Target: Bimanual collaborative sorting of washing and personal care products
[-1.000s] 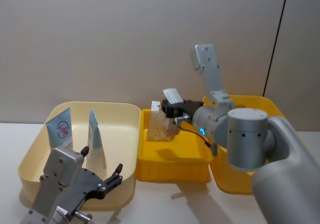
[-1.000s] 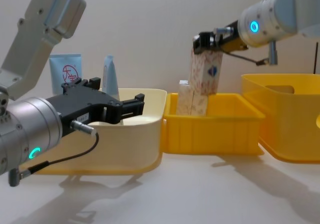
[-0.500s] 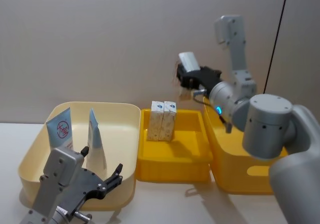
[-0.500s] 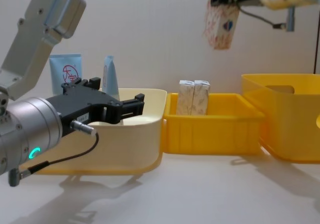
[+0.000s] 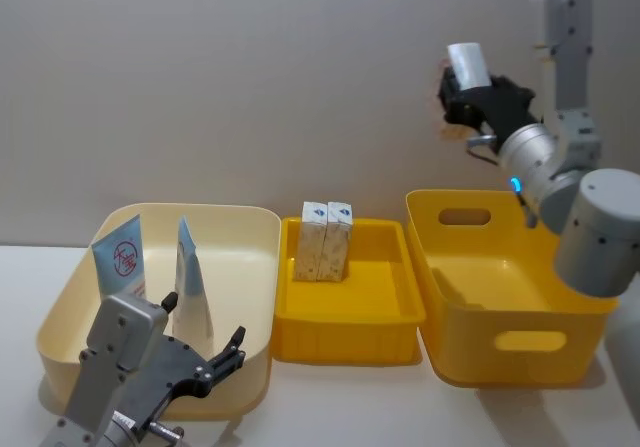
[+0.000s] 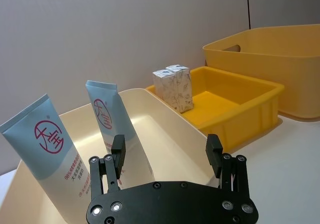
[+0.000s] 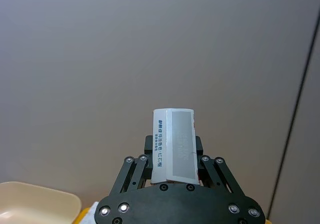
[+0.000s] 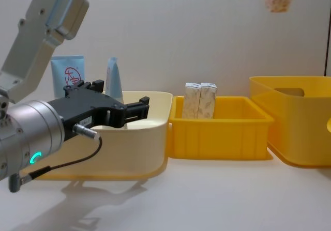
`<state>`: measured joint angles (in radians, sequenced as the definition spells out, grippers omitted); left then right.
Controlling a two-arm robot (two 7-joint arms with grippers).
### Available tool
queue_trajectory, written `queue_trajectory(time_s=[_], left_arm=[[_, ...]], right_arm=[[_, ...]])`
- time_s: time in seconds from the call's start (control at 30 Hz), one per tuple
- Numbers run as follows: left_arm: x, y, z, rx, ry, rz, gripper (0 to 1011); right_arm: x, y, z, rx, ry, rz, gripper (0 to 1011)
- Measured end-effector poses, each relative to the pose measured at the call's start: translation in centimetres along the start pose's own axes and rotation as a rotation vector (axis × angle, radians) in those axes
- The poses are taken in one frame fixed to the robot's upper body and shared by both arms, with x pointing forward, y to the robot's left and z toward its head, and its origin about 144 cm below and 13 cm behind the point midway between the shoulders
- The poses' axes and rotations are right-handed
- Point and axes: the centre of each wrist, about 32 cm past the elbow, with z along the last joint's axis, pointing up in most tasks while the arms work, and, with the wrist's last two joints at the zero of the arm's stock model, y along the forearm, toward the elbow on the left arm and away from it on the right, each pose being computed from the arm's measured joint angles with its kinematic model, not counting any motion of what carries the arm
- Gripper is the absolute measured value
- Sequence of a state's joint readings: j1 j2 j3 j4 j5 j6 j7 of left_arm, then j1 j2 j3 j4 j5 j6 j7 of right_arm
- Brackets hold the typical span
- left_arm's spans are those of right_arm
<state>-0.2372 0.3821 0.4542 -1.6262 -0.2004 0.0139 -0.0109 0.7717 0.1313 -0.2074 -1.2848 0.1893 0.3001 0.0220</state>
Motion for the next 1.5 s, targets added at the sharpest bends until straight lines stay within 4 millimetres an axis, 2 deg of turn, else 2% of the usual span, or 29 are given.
queue_trajectory(time_s=[0.3, 0.57, 0.87, 1.23, 1.5], left_arm=[[0.0, 0.0, 0.0, 0.0, 0.0, 0.0, 1004], [0.0, 0.0, 0.0, 0.0, 0.0, 0.0, 1003], [0.0, 0.0, 0.0, 0.0, 0.0, 0.0, 1003], [0.0, 0.0, 0.0, 0.0, 0.0, 0.0, 1003], [0.0, 0.0, 0.0, 0.0, 0.0, 0.0, 1003]], right_arm=[[2.8, -0.1, -0.5, -0.01, -0.013, -0.067, 406], [4.0, 0.1, -1.1, -0.084, 0.011, -0.065, 406], [4.2, 0.5, -1.9, -0.186, 0.05, -0.033, 406], [3.5, 1.2, -2.8, -0.333, 0.089, -0.008, 406], [3.3, 1.2, -2.8, -0.375, 0.096, -0.038, 404]])
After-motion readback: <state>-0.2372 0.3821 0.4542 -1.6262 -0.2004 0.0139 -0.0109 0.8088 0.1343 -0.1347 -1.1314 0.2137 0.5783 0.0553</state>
